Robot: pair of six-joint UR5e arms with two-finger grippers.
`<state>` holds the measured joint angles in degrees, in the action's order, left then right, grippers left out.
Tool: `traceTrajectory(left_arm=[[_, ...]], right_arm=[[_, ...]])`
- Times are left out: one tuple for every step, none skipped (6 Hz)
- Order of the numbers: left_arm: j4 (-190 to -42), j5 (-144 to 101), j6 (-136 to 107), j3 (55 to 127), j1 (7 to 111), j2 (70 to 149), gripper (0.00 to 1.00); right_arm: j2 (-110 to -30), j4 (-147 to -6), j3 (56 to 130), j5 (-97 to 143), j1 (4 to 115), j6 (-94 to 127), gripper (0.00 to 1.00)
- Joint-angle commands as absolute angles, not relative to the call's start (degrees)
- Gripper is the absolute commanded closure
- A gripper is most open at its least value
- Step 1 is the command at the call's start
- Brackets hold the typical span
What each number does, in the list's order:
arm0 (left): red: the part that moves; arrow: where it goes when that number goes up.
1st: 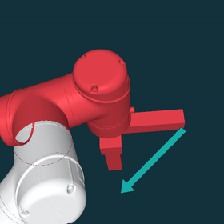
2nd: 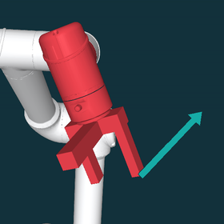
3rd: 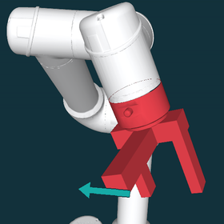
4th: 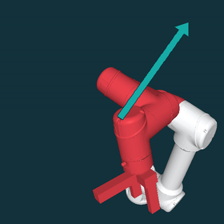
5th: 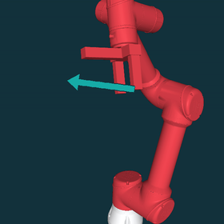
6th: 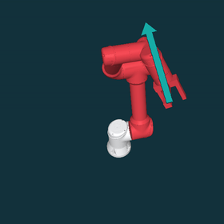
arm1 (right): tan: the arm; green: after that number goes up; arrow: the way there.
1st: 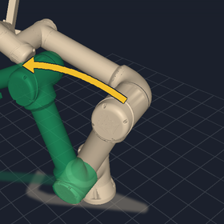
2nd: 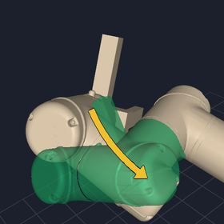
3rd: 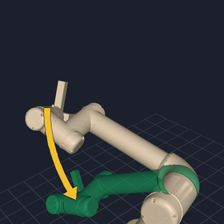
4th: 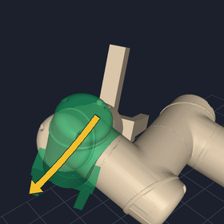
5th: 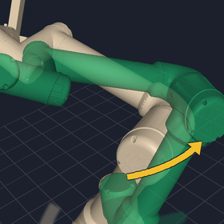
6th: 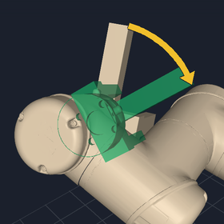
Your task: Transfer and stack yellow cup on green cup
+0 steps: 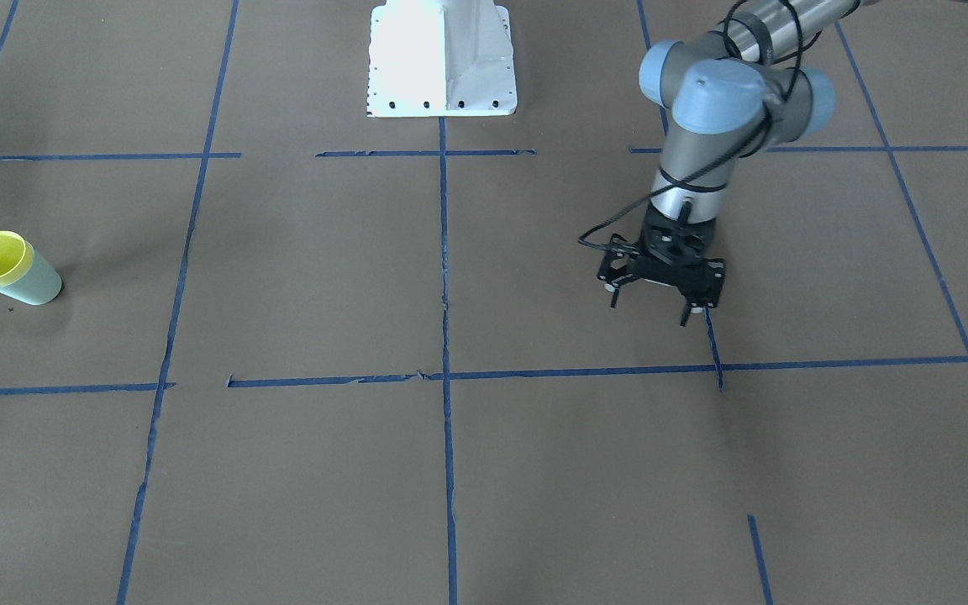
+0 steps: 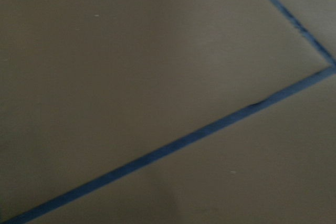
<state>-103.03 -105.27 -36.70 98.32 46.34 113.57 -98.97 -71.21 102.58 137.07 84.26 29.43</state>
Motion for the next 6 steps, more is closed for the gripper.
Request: traceTrajectory(left_arm=[[-93.46,-116.16,-19.52,98.96,60.05,109.63,0.01],[-89.08,-123.67,-9.85,98.27,68.90,107.60,0.01],[-83.73,-128.36,1.90,97.91,76.82,105.32,0.01],[-78.19,-129.45,12.29,97.91,82.47,102.86,0.00],[-70.22,-131.03,13.52,97.56,85.31,100.83,0.00],[-69.35,-131.39,13.62,98.52,87.86,94.81,0.00]], right_arm=[[-98.53,-71.71,96.96,137.64,89.89,13.25,0.00],[-98.61,-73.72,96.60,137.29,90.09,10.57,0.00],[-97.92,-78.79,97.81,138.24,89.91,8.89,0.00],[-96.26,-83.97,98.95,138.51,90.17,7.66,0.00],[-95.89,-87.76,99.14,138.52,89.91,3.38,0.00],[-95.11,-91.20,100.71,138.43,89.91,2.47,0.00]])
